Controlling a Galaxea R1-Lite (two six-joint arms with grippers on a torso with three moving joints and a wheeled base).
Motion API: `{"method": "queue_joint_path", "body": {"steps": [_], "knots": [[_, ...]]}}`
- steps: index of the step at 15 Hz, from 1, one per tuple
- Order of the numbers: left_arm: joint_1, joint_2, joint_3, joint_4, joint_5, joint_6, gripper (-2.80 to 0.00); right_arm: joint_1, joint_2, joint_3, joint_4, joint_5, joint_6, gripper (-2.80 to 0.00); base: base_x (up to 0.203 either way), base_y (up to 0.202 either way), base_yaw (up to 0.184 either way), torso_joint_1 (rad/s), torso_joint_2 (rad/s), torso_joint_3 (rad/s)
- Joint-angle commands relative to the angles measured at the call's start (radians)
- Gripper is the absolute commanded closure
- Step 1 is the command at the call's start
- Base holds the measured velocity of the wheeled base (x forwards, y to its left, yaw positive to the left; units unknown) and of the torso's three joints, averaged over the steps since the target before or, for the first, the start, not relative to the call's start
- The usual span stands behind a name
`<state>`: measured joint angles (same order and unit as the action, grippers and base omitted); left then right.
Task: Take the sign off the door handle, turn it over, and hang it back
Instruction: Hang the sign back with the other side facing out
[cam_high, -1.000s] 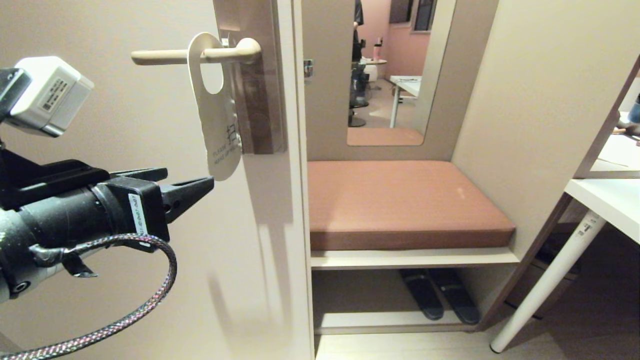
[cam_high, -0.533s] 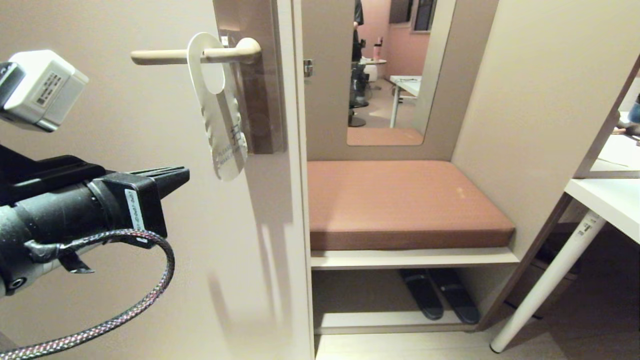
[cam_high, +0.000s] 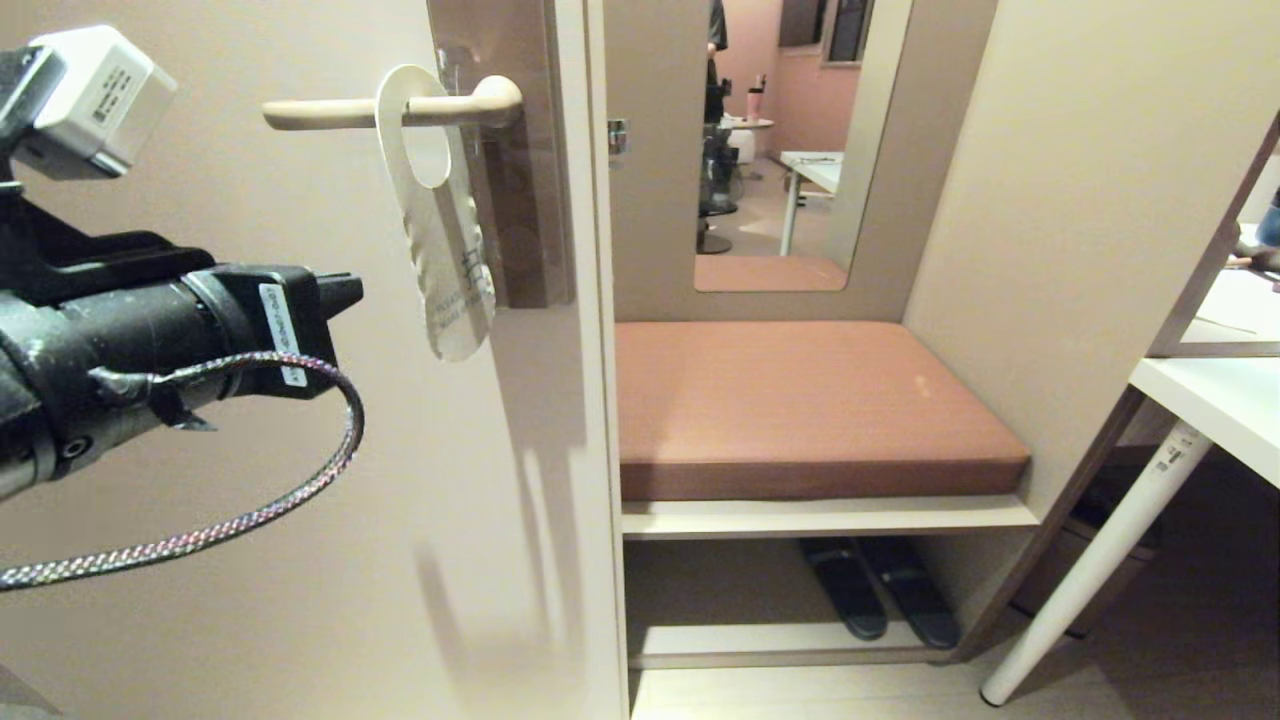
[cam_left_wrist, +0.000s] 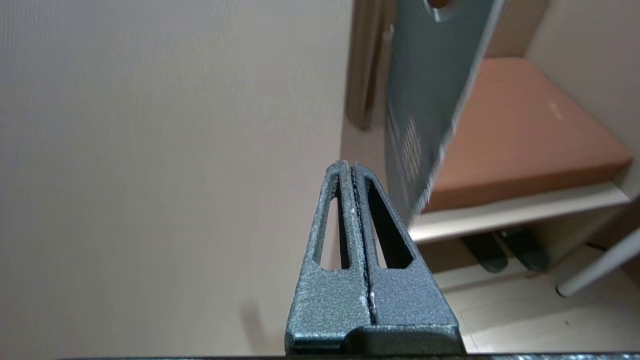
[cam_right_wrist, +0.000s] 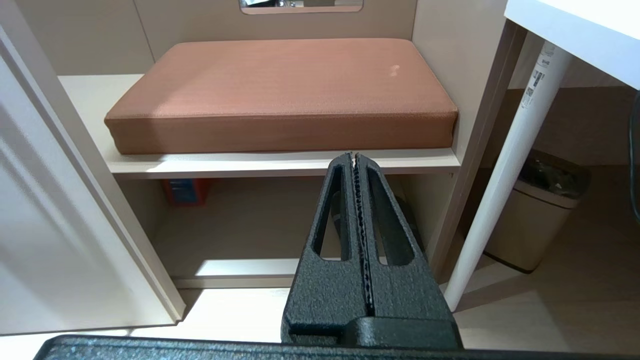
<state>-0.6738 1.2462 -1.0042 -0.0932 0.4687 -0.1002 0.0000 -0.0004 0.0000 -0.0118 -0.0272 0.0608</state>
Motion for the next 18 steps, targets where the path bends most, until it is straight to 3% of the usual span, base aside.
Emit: {"method": "queue_joint_path", "body": {"steps": [1, 8, 12, 18], "knots": [[0.016, 0.069, -0.059, -0.002, 0.002, 0.000, 0.00, 0.000, 0.000, 0.000, -0.001, 0.000, 0.001, 0.00, 0.000, 0.000, 0.000, 0.000, 0.00, 0.000], [0.011, 0.168, -0.149, -0.061, 0.001, 0.015, 0.00, 0.000, 0.000, 0.000, -0.001, 0.000, 0.001, 0.00, 0.000, 0.000, 0.000, 0.000, 0.00, 0.000], [0.000, 0.205, -0.155, -0.140, -0.004, 0.030, 0.00, 0.000, 0.000, 0.000, -0.001, 0.000, 0.001, 0.00, 0.000, 0.000, 0.000, 0.000, 0.00, 0.000], [-0.032, 0.212, -0.155, -0.152, -0.009, 0.026, 0.00, 0.000, 0.000, 0.000, -0.001, 0.000, 0.001, 0.00, 0.000, 0.000, 0.000, 0.000, 0.00, 0.000]]}}
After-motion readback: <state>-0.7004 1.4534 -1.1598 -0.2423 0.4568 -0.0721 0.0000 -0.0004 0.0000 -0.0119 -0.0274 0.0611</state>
